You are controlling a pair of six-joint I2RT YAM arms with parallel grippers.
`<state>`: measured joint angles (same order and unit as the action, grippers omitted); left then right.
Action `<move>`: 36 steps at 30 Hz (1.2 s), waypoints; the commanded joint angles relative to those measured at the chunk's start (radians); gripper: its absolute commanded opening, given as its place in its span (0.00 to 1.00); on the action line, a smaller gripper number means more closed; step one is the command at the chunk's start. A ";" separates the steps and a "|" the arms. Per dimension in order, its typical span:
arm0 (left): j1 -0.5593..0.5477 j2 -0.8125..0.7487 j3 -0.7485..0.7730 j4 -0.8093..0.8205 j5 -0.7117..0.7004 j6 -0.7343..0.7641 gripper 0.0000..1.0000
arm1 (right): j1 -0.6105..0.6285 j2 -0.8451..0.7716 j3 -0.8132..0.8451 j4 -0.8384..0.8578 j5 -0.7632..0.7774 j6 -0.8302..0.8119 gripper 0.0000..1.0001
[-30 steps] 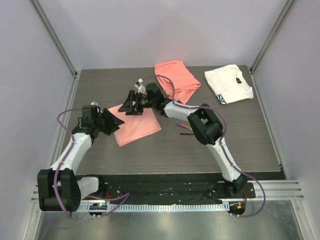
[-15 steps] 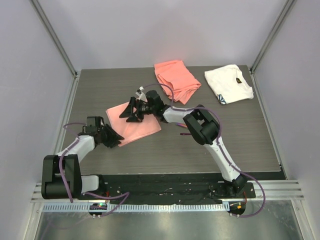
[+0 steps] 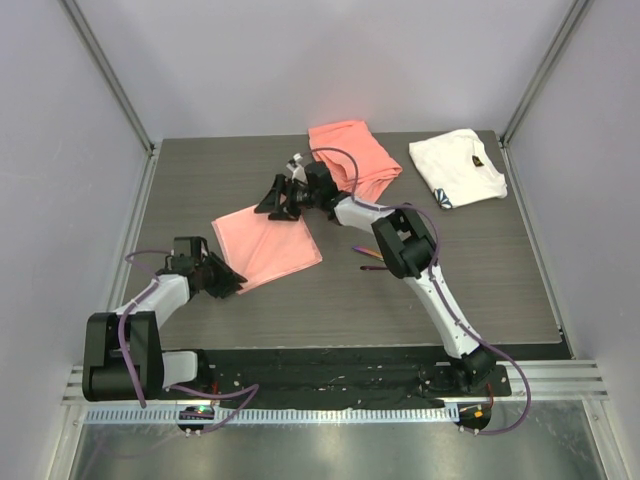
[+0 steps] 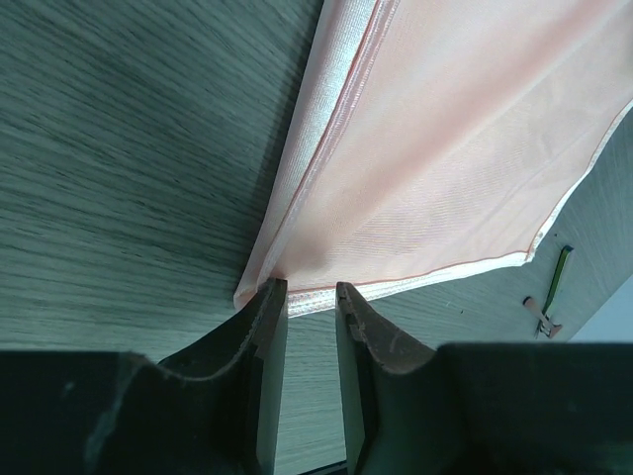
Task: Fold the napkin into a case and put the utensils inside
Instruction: Smooth out the upper triangle-folded napkin at the center of the board, then move the upper triangle-folded napkin to the center of the board.
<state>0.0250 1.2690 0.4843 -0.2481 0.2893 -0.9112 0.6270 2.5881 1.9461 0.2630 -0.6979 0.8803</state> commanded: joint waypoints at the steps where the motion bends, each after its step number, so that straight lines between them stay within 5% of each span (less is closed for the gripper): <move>1: 0.004 -0.002 -0.047 -0.016 -0.056 0.006 0.31 | -0.070 0.062 0.122 -0.142 0.066 -0.129 0.81; 13: 0.004 -0.117 0.003 -0.069 -0.036 0.066 0.32 | -0.108 0.118 0.398 -0.249 0.044 -0.167 0.82; 18: 0.003 -0.189 0.102 -0.184 -0.029 0.098 0.43 | -0.115 0.055 0.459 -0.346 0.077 -0.196 0.82; 26: 0.021 -0.215 0.281 -0.307 0.014 0.115 0.73 | -0.115 -0.159 0.314 -0.473 0.146 -0.254 0.82; 36: 0.105 -0.102 0.274 -0.336 0.142 0.138 0.72 | -0.064 -0.497 -0.166 -0.530 0.270 -0.340 0.82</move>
<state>0.1017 1.1271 0.7643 -0.5541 0.3542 -0.8013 0.5201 2.2307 1.9156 -0.2440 -0.4873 0.5934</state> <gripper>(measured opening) 0.743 0.821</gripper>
